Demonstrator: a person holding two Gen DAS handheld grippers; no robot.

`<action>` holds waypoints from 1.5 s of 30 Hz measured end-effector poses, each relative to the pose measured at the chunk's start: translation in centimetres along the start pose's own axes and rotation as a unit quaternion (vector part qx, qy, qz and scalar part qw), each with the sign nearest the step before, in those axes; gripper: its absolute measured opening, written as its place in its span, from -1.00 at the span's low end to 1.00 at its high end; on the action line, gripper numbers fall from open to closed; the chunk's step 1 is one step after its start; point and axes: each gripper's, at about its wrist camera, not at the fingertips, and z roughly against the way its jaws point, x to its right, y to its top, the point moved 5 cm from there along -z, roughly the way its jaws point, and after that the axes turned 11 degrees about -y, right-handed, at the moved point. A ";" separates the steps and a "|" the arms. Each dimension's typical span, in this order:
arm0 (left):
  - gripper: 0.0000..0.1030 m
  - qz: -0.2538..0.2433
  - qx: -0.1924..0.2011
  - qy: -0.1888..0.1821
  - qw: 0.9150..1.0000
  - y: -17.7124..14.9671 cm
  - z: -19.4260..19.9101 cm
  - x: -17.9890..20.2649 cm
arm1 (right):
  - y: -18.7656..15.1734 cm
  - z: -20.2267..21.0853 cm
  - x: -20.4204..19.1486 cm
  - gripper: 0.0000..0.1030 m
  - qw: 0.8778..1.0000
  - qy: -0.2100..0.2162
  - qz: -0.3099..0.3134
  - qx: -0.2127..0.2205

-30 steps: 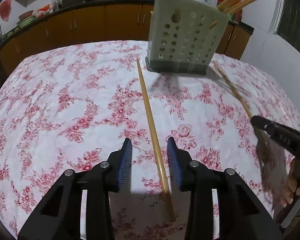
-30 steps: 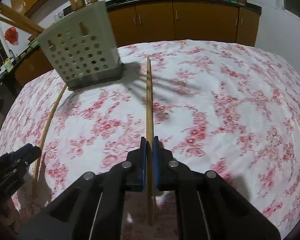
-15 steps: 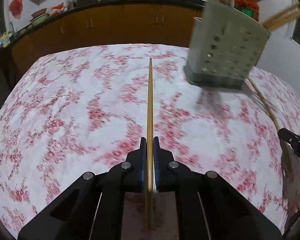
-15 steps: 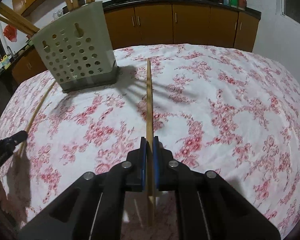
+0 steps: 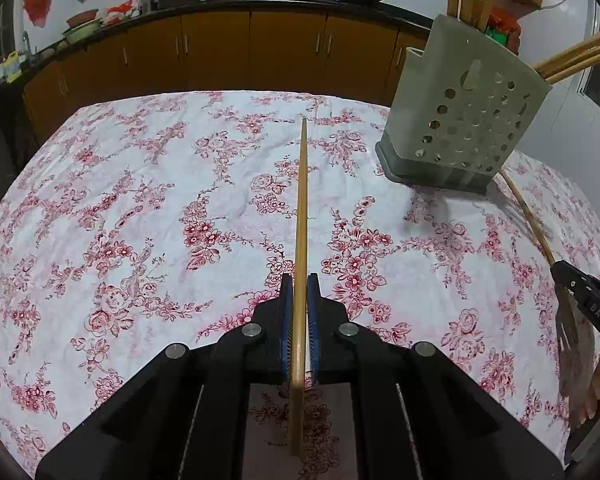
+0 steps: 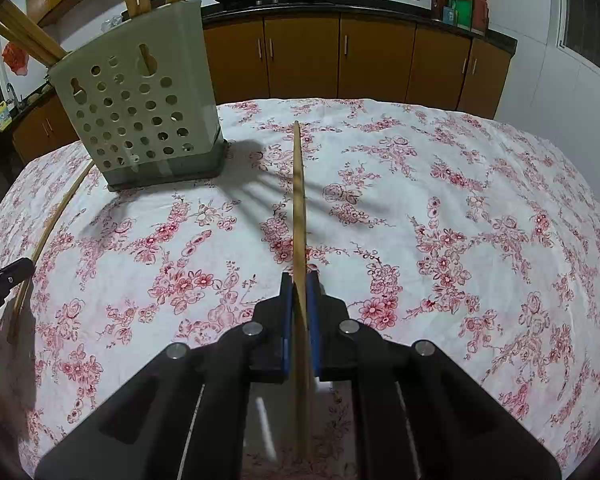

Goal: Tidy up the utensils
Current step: 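Hold the chopstick pinched at its end with the right gripper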

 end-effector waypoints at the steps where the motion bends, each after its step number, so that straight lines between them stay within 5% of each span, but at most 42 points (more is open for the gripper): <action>1: -0.83 0.001 0.000 0.000 1.000 0.0 0.0 0.0 | 0.0 0.0 0.0 -0.80 1.000 0.000 0.000 0.000; 45: -0.82 0.004 0.001 -0.001 1.000 -0.1 0.0 0.0 | -0.1 0.0 0.5 -0.80 1.000 0.013 -0.012 -0.002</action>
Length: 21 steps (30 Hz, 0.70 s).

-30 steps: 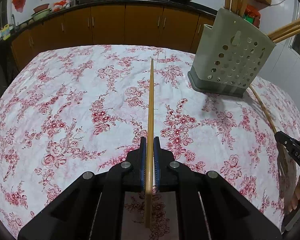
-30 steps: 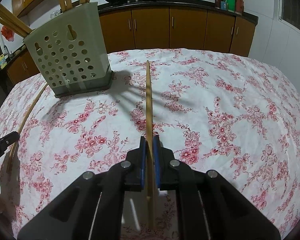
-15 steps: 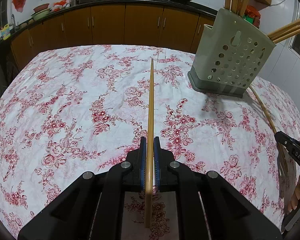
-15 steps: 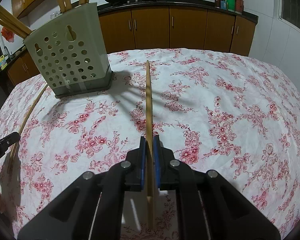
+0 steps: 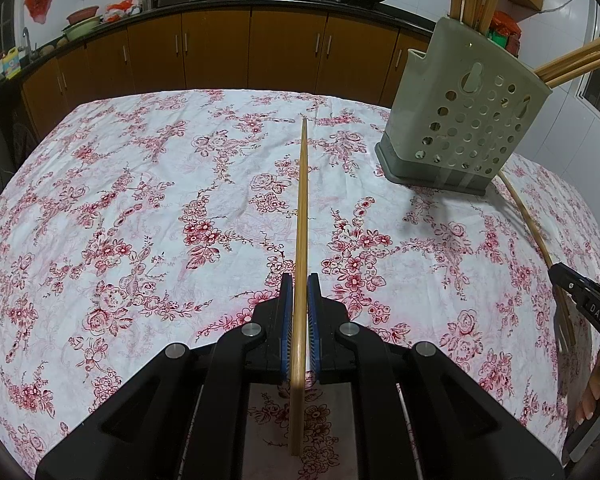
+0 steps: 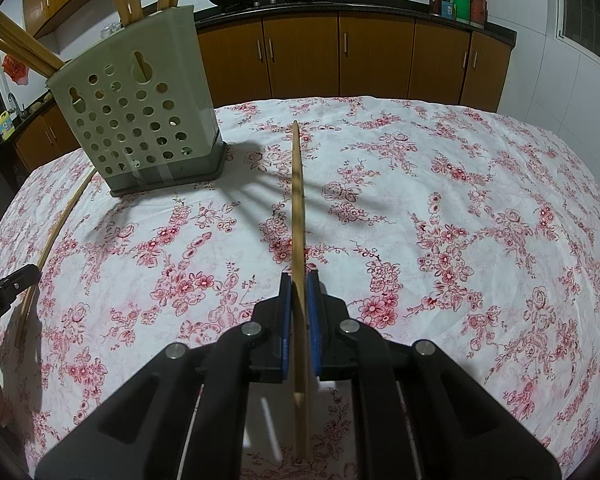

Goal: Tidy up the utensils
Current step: 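Hold the chopstick pinched at its end with the right gripper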

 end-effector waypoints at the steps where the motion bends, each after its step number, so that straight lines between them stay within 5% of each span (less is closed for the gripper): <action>1: -0.82 0.000 0.000 0.000 1.000 0.0 0.0 0.0 | 0.0 0.0 0.0 -0.80 1.000 0.000 0.000 0.000; 16: -0.85 -0.037 -0.010 0.021 0.999 -0.6 0.3 0.9 | -0.3 0.5 0.2 -0.84 1.000 0.008 -0.005 0.000; 21: -0.85 -0.044 0.005 0.006 0.999 0.0 1.9 1.4 | 0.5 2.9 0.5 -0.84 0.999 0.016 -0.012 0.033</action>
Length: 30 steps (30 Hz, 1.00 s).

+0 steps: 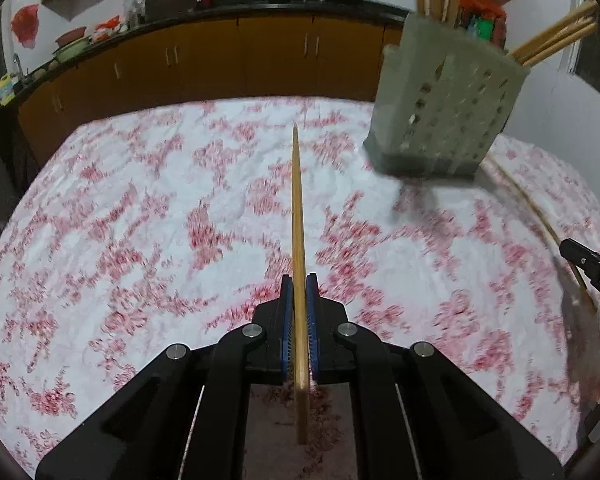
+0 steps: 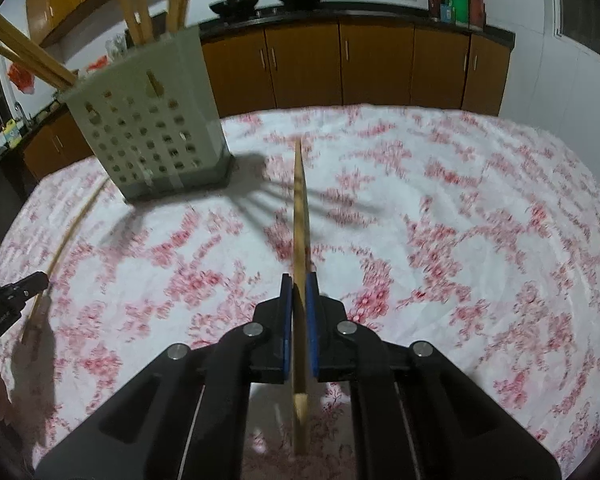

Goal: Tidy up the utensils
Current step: 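Hold the chopstick pinched at its end with the right gripper, then lift the chopstick upright with the right gripper over the green holder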

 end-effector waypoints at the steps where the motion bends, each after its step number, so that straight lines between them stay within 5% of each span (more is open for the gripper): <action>1: -0.85 -0.002 0.008 -0.004 1.000 0.3 0.5 0.2 | 0.4 0.6 0.1 -0.84 1.000 0.001 -0.001 0.010; 15: -0.86 0.007 0.128 -0.068 0.989 7.0 9.0 2.0 | 7.3 9.8 1.4 -0.84 0.989 0.023 -0.025 0.142; 24: -0.86 -0.027 0.179 -0.098 0.979 10.4 13.4 4.7 | 11.9 16.3 0.9 -0.84 0.975 0.111 -0.041 0.189; 30: -0.86 -0.052 0.239 -0.105 0.964 13.8 16.3 7.3 | 15.1 20.9 -0.6 -0.84 0.957 0.156 -0.039 0.243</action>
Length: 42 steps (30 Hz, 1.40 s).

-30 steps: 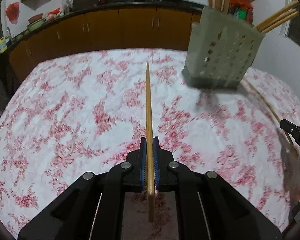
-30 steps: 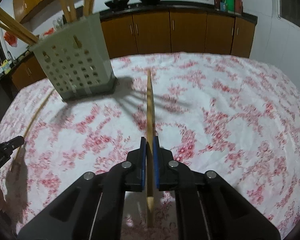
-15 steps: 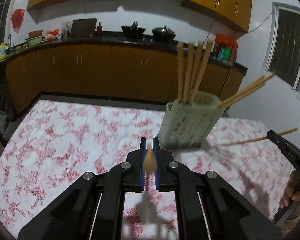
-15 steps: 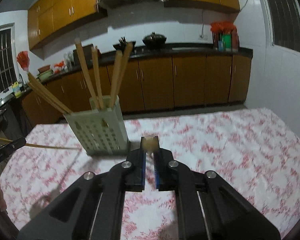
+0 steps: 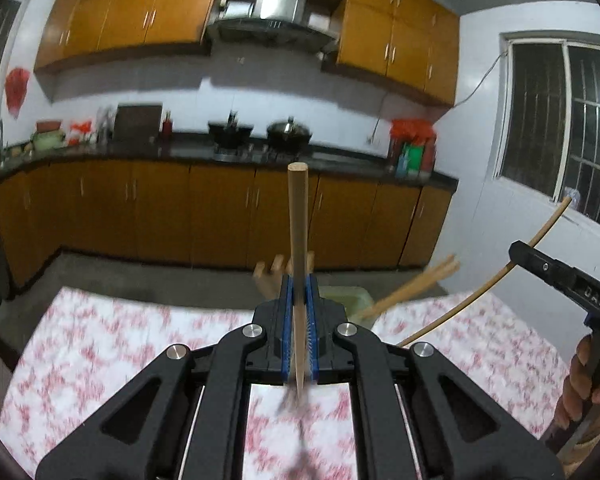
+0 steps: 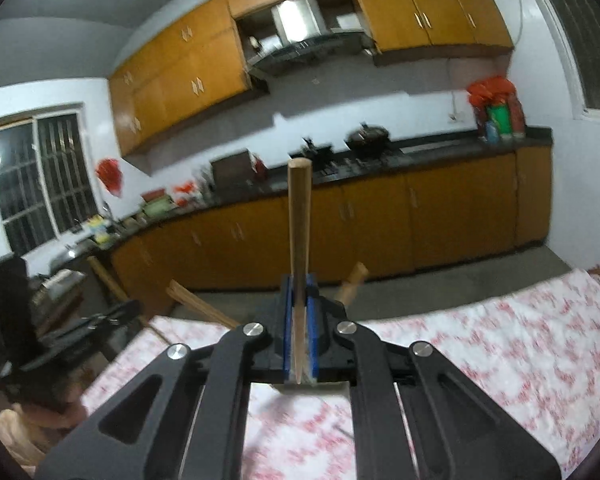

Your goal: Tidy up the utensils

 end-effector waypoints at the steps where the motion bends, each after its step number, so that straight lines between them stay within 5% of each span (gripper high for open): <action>1: -0.86 -0.004 0.014 -0.001 1.000 1.0 0.0 0.4 | 0.4 0.1 -0.3 -0.84 1.000 0.001 0.002 0.008; 9: -0.86 -0.017 0.103 0.014 0.994 6.4 -1.4 1.7 | 3.2 -2.9 -2.6 -0.84 0.998 -0.023 0.018 0.049; 19: -0.86 0.002 0.050 0.009 0.999 2.2 -7.0 -0.4 | 0.0 -9.5 -2.3 -0.83 0.998 -0.044 0.032 -0.019; 23: -0.84 0.021 0.035 0.004 0.999 1.4 -7.4 -1.4 | -0.5 -9.8 -1.9 -0.57 0.998 -0.049 0.030 -0.026; 27: -0.12 0.031 0.049 0.012 0.998 1.7 -6.1 -1.9 | -0.1 -8.5 -1.4 -0.38 0.998 -0.050 0.021 -0.010; 28: -0.09 0.031 0.054 0.013 0.998 1.9 -5.7 -2.0 | 0.2 -7.9 -1.3 -0.35 0.998 -0.051 0.020 -0.004; 32: 0.16 0.026 0.067 0.012 0.997 2.2 -3.6 -1.8 | 0.5 -5.4 -0.8 0.22 0.998 -0.062 0.020 0.018; 36: 0.79 0.007 0.090 0.030 0.995 1.9 -0.2 -1.5 | 0.0 -2.2 -0.4 0.88 0.996 -0.076 0.023 0.043; 42: 0.97 -0.029 0.100 0.059 0.993 0.1 4.5 -0.8 | -2.4 2.2 -0.6 0.92 0.987 -0.133 0.055 0.070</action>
